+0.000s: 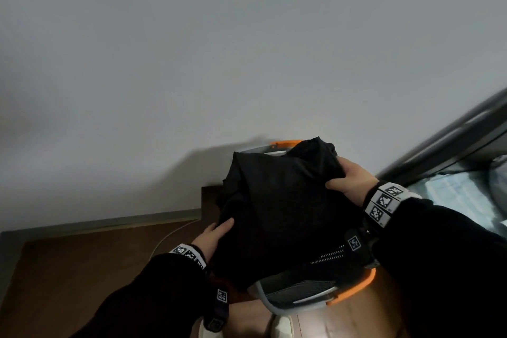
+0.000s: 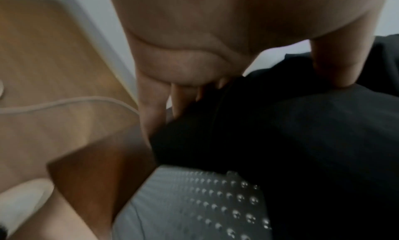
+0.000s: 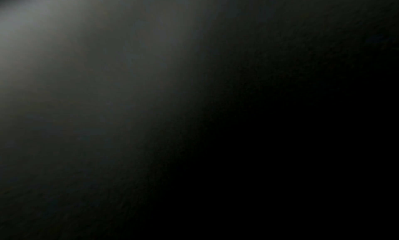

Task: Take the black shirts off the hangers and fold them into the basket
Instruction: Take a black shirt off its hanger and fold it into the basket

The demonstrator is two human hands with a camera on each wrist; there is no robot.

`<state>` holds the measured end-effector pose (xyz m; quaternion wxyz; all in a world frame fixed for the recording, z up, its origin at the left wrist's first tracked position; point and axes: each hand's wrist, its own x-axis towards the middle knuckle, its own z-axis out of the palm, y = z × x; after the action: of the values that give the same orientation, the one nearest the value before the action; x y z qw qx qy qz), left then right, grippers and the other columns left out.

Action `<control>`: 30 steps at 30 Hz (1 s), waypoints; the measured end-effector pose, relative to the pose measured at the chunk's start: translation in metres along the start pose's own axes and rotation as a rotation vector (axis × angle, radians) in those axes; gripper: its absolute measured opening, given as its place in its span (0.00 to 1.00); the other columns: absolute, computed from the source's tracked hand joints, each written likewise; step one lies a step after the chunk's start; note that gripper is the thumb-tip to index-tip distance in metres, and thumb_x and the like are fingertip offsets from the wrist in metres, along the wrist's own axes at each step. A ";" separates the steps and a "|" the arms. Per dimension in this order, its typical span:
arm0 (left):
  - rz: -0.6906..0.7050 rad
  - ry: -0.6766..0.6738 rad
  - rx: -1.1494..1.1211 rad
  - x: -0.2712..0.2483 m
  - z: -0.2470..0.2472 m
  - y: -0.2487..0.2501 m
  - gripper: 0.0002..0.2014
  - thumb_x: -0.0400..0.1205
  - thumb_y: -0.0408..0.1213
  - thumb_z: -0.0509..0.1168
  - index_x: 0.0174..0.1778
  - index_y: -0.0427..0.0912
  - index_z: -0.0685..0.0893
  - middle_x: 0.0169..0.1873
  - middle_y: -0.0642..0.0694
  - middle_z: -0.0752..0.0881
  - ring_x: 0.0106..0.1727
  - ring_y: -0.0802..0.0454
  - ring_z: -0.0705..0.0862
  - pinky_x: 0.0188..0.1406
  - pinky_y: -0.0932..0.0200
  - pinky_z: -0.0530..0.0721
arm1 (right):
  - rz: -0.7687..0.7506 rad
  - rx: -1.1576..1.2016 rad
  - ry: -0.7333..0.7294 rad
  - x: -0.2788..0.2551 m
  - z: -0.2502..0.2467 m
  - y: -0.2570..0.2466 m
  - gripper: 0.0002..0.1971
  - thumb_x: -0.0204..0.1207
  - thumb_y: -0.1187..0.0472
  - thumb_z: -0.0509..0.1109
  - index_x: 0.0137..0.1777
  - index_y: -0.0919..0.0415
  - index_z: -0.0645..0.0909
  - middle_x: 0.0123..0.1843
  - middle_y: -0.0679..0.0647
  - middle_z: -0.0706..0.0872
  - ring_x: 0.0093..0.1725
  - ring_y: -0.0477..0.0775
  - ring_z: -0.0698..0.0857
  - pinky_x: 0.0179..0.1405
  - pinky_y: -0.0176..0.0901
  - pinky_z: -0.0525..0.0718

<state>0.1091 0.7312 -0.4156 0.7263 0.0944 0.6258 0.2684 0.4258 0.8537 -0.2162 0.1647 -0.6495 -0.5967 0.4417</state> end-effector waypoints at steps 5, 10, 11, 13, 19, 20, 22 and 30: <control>-0.119 -0.183 -0.156 -0.051 0.037 0.016 0.24 0.75 0.48 0.74 0.61 0.33 0.86 0.52 0.30 0.91 0.56 0.34 0.88 0.57 0.42 0.84 | 0.025 -0.114 0.046 0.001 0.003 0.008 0.21 0.63 0.65 0.74 0.57 0.51 0.82 0.47 0.57 0.91 0.48 0.58 0.89 0.55 0.49 0.86; -0.112 -0.153 -0.139 -0.049 0.031 0.018 0.25 0.68 0.40 0.75 0.58 0.30 0.85 0.42 0.32 0.91 0.42 0.35 0.90 0.50 0.44 0.84 | 0.046 -0.189 0.045 0.000 0.010 0.009 0.24 0.61 0.61 0.73 0.60 0.52 0.82 0.50 0.57 0.91 0.52 0.59 0.89 0.60 0.57 0.86; -0.100 -0.145 -0.139 -0.051 0.029 0.018 0.24 0.70 0.38 0.75 0.59 0.30 0.85 0.43 0.32 0.91 0.44 0.35 0.89 0.52 0.43 0.84 | 0.048 -0.201 0.048 0.001 0.011 0.008 0.22 0.64 0.64 0.74 0.60 0.52 0.82 0.50 0.57 0.91 0.52 0.59 0.89 0.60 0.57 0.86; -0.056 -0.143 -0.160 -0.054 0.024 0.020 0.18 0.75 0.35 0.73 0.59 0.31 0.85 0.43 0.32 0.91 0.45 0.34 0.88 0.55 0.43 0.84 | 0.056 -0.210 0.055 0.001 0.014 0.008 0.22 0.68 0.68 0.73 0.62 0.53 0.81 0.50 0.57 0.91 0.52 0.59 0.89 0.61 0.57 0.86; 0.119 -0.165 -0.191 -0.085 0.012 0.042 0.08 0.78 0.24 0.65 0.52 0.30 0.86 0.41 0.32 0.90 0.43 0.33 0.88 0.48 0.45 0.86 | 0.084 -0.329 0.039 -0.003 0.028 -0.015 0.41 0.68 0.58 0.72 0.83 0.47 0.65 0.68 0.54 0.85 0.65 0.58 0.84 0.68 0.43 0.78; 0.156 -0.170 -0.186 -0.091 0.009 0.047 0.10 0.75 0.23 0.68 0.52 0.30 0.86 0.42 0.31 0.90 0.43 0.33 0.89 0.48 0.45 0.87 | 0.074 -0.361 0.035 -0.007 0.033 -0.024 0.41 0.70 0.59 0.72 0.84 0.47 0.63 0.71 0.56 0.83 0.68 0.58 0.83 0.69 0.42 0.76; 0.237 -0.186 -0.182 -0.102 0.005 0.058 0.17 0.69 0.24 0.72 0.55 0.32 0.86 0.46 0.30 0.90 0.45 0.32 0.89 0.49 0.44 0.87 | 0.023 -0.412 -0.002 -0.014 0.046 -0.041 0.41 0.69 0.56 0.72 0.84 0.46 0.62 0.75 0.57 0.80 0.70 0.58 0.82 0.69 0.40 0.76; 0.378 -0.235 -0.191 -0.136 0.039 0.080 0.23 0.71 0.25 0.72 0.64 0.33 0.81 0.47 0.32 0.88 0.45 0.38 0.88 0.48 0.48 0.87 | -0.147 -0.358 -0.214 -0.046 0.123 -0.087 0.36 0.74 0.56 0.70 0.83 0.46 0.65 0.77 0.56 0.80 0.74 0.53 0.79 0.75 0.40 0.73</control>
<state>0.1146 0.7372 -0.2531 0.7367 0.1710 0.4800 0.4446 0.2810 0.7934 -0.2022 0.0142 -0.5726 -0.7254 0.3819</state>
